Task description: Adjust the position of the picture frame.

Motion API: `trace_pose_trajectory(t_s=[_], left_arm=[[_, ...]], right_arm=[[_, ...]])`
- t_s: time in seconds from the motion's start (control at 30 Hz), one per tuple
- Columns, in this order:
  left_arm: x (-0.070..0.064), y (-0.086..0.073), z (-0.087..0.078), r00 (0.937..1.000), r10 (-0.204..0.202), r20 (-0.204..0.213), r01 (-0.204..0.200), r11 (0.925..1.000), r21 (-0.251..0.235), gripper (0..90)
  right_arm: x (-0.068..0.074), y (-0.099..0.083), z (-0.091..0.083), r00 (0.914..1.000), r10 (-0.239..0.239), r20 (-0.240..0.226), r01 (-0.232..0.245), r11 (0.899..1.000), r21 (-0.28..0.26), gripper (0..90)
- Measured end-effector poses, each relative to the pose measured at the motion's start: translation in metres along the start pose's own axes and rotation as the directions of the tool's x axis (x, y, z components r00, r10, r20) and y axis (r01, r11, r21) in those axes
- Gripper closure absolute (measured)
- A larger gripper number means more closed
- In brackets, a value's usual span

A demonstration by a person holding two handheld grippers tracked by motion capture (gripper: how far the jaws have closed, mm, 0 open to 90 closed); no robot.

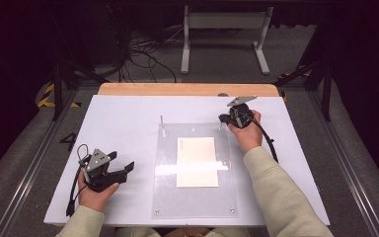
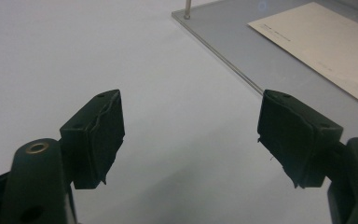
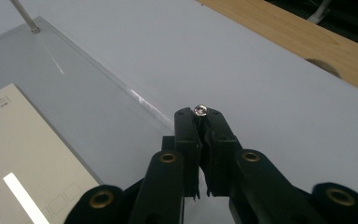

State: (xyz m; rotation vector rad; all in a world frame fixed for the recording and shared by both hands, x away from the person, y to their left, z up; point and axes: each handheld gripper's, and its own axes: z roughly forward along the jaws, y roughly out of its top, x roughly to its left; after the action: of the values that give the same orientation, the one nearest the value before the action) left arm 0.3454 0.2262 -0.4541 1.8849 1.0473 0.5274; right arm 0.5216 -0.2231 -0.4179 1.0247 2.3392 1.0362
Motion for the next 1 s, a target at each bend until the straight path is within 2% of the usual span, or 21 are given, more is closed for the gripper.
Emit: trace_pose_trajectory(t_s=[0.33, 0.53, 0.63, 0.77, 0.87, 0.93, 1.0], left_arm=[[-0.003, 0.006, 0.007, 0.9996, 0.008, 0.026, -0.008, 1.0, -0.004, 23.4], [-0.006, 0.011, 0.014, 0.9986, 0.03, 0.043, -0.03, 0.9996, -0.004, 23.3], [-0.007, 0.015, 0.015, 0.9977, 0.045, 0.05, -0.045, 0.999, -0.008, 23.2], [-0.006, 0.023, 0.017, 0.9954, 0.069, 0.066, -0.068, 0.9976, -0.017, 23.1], [-0.007, 0.027, 0.017, 0.9932, 0.08, 0.084, -0.079, 0.9967, -0.017, 23.1], [-0.008, 0.029, 0.017, 0.9905, 0.098, 0.097, -0.097, 0.9952, -0.013, 23.1], [-0.009, 0.03, 0.017, 0.9867, 0.115, 0.114, -0.115, 0.9933, -0.01, 23.1]], right_arm=[[0.001, -0.005, -0.002, 0.9998, 0.019, 0.011, -0.019, 1.0, -0.008, 84.8], [0.001, -0.009, -0.007, 0.9998, 0.019, 0.008, -0.019, 1.0, -0.003, 83.2], [0.001, -0.011, -0.016, 0.9999, 0.016, 0.005, -0.015, 0.998, -0.056, 75.8], [0.002, -0.014, -0.036, 0.9998, -0.009, -0.015, 0.007, 0.993, -0.115, 74.3], [0.004, -0.017, -0.049, 0.9992, -0.03, -0.024, 0.027, 0.99, -0.136, 71.3], [0.006, -0.02, -0.056, 0.9984, -0.023, -0.051, 0.016, 0.99, -0.143, 70.5], [0.009, -0.024, -0.061, 0.9969, -0.043, -0.066, 0.033, 0.987, -0.155, 70.2]])
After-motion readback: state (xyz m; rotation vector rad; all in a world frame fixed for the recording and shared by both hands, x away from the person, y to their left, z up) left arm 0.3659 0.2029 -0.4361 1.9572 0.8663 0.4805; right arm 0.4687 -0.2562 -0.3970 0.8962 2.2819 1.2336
